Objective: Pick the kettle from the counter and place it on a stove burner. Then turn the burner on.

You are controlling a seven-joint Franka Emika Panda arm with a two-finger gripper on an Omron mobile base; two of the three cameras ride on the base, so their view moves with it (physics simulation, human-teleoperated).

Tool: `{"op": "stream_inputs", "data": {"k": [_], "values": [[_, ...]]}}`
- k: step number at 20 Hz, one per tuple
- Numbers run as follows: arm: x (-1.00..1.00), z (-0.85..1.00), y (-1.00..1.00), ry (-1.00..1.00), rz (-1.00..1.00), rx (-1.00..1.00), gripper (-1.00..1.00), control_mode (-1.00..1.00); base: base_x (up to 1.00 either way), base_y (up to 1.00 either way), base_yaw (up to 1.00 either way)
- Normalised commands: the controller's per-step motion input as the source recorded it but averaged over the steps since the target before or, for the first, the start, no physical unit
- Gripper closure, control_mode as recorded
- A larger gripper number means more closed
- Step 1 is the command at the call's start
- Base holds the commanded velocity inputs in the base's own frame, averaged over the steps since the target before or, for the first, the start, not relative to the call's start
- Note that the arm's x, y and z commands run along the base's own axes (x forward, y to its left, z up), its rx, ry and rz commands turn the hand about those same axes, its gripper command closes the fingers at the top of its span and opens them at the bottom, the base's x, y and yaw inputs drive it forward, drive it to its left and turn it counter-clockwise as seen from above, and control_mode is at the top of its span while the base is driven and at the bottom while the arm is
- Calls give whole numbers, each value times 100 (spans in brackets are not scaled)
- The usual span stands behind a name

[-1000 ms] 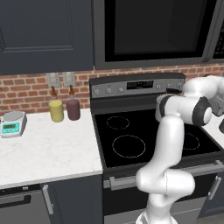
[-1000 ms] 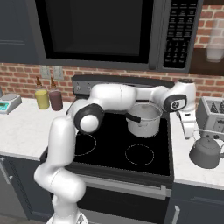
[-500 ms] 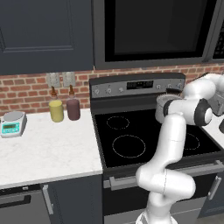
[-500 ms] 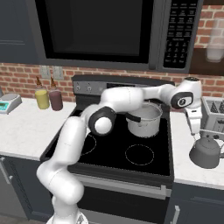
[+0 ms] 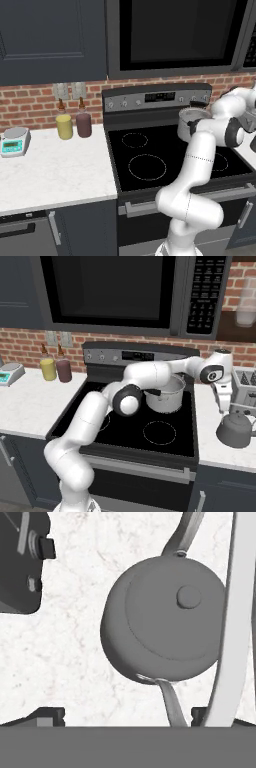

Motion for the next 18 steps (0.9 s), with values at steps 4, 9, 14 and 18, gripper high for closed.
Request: {"op": "stream_inputs", "data": {"k": [4, 9, 14, 18], "values": [[28, -27, -6, 0, 0, -11, -100, -100, 0, 0, 0], [7, 2, -20, 0, 0, -13, -100, -100, 0, 0, 0], [-3, 3, -14, 0, -2, -5, -100, -100, 0, 0, 0], [0, -8, -1, 0, -7, -2, -100, -100, 0, 0, 0]]}}
